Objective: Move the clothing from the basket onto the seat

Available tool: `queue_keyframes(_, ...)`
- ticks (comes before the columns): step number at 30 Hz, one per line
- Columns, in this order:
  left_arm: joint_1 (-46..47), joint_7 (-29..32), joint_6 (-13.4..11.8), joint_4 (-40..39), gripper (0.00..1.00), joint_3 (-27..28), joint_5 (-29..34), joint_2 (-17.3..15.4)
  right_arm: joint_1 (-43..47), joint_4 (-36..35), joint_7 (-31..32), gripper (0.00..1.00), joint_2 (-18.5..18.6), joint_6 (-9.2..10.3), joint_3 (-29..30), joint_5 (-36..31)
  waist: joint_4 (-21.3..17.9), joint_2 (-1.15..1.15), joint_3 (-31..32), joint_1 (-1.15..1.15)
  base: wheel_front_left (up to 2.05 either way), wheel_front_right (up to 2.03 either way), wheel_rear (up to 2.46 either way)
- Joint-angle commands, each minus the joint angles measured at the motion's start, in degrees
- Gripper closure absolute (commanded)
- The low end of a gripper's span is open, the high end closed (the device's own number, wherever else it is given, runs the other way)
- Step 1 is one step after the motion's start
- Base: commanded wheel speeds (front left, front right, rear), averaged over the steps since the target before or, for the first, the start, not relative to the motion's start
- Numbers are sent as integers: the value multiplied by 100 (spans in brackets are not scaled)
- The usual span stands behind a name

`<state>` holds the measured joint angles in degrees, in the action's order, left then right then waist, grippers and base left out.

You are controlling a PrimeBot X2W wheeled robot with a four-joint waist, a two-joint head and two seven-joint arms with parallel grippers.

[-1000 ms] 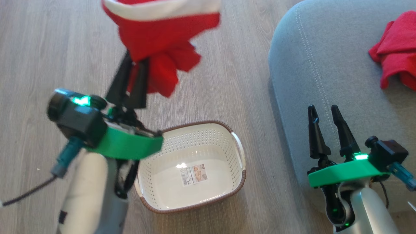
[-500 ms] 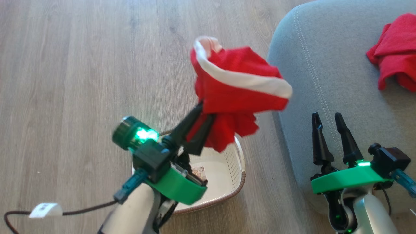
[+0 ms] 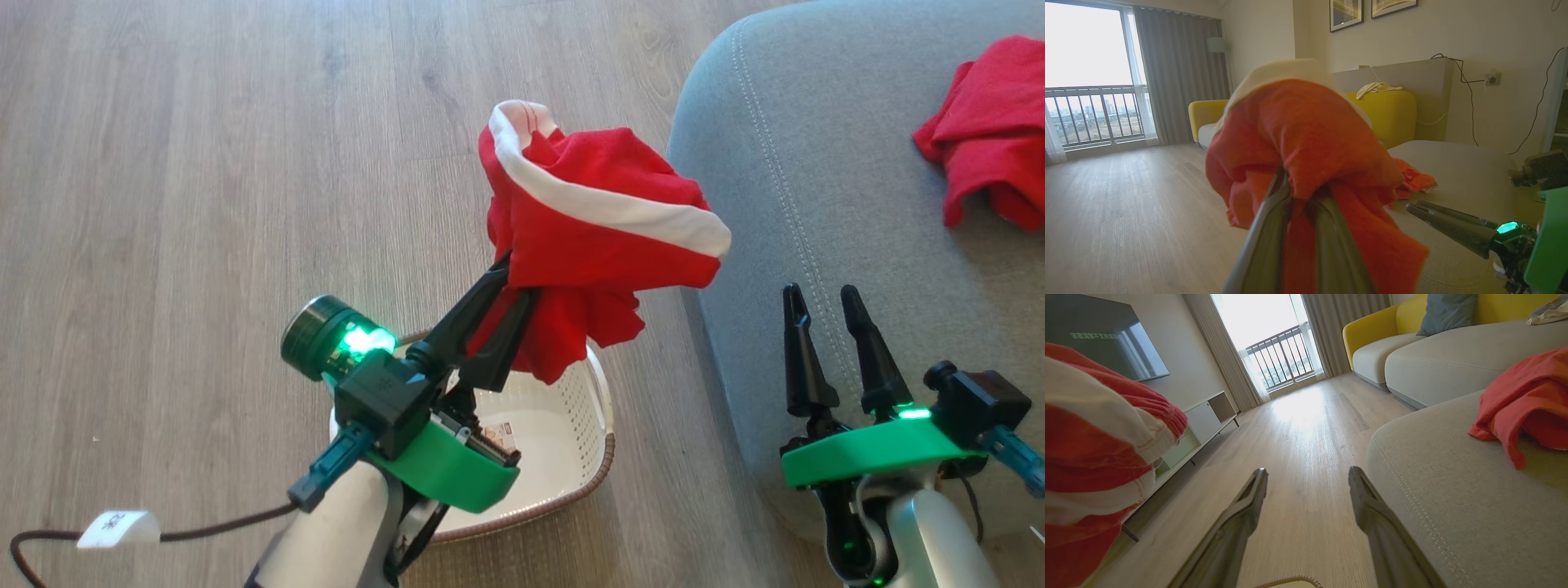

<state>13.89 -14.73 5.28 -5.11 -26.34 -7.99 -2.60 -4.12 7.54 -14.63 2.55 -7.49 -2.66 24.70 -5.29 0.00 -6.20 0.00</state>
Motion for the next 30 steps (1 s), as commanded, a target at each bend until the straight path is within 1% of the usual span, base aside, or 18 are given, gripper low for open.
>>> queue_keyframes(1, 198, -27, -37, -204, 100, 184, 6, -28, -89, -176, -37, 0, 32, 0, -128, 6, 1, 0, 1, 0, 0, 0, 0)
queue_keyframes(15, 221, -27, -55, -249, 100, 238, 50, -28, -110, -215, -37, 0, 32, 0, -191, -94, 4, 0, -63, 0, 0, 0, 0)
queue_keyframes(21, 277, -27, -51, -210, 100, 422, 110, -28, -78, -506, -37, 0, 76, 0, -438, -178, -49, 0, -115, 0, 0, 0, 0)
queue_keyframes(24, 305, -27, -31, -183, 100, 500, 145, -28, -48, -792, -37, 0, 259, 0, -790, -183, -66, 0, -134, 0, 0, 0, 0)
queue_keyframes(30, 330, -27, 10, -101, 100, 638, 239, -28, 13, -1550, -37, 0, 884, 0, -1773, -322, -91, 0, -147, 0, 0, 0, 0)
